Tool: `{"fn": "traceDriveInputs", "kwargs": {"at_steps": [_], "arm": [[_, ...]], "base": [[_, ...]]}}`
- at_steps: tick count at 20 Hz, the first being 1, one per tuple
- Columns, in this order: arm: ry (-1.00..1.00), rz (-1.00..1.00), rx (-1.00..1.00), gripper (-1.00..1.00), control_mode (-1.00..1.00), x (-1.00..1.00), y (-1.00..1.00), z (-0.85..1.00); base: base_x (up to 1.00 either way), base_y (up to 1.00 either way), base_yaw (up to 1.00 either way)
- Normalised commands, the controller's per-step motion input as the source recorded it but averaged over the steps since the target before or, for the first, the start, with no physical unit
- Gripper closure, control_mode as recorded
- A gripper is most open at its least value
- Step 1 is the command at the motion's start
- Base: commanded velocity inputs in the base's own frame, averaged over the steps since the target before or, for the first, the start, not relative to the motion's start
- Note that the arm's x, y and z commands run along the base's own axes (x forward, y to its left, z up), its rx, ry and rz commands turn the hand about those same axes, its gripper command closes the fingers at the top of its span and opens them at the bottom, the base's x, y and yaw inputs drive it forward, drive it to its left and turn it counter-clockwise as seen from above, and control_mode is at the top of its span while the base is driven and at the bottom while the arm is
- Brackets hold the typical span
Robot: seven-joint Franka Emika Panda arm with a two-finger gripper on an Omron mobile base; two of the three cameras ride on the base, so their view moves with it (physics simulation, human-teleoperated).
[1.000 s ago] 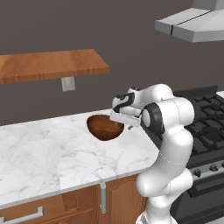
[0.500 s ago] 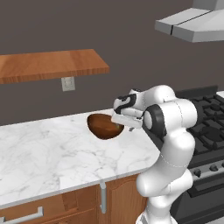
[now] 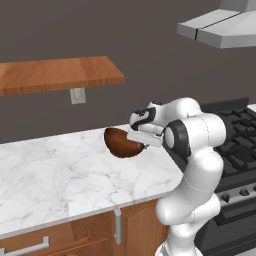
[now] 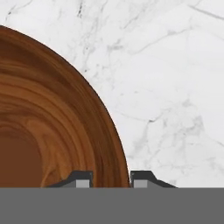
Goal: Pick the cup and bowl from the counter and place them on the counter next to the sink.
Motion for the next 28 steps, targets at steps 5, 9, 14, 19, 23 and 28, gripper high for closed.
{"fn": "traceDriveInputs", "kwargs": {"at_steps": [5, 9, 14, 19, 23, 28], "arm": [[0.01, 0.0, -0.09, 1.0, -1.0, -0.09, 0.07, 0.28], [0.01, 0.0, -0.11, 1.0, -1.0, -0.13, 0.05, 0.41], [0.0, 0.0, -0.05, 1.0, -1.0, -0.15, 0.0, 0.19], [0.0, 0.0, 0.0, 1.0, -1.0, -0.22, 0.0, 0.01], [-0.01, 0.01, 0.0, 1.0, -1.0, -0.08, 0.0, 0.0], [-0.15, 0.06, 0.01, 1.0, -1.0, 0.0, 0.0, 0.17]], "base": [[0.0, 0.0, 0.0], [0.0, 0.0, 0.0], [0.0, 0.0, 0.0], [0.0, 0.0, 0.0], [0.0, 0.0, 0.0], [0.0, 0.0, 0.0]]}}
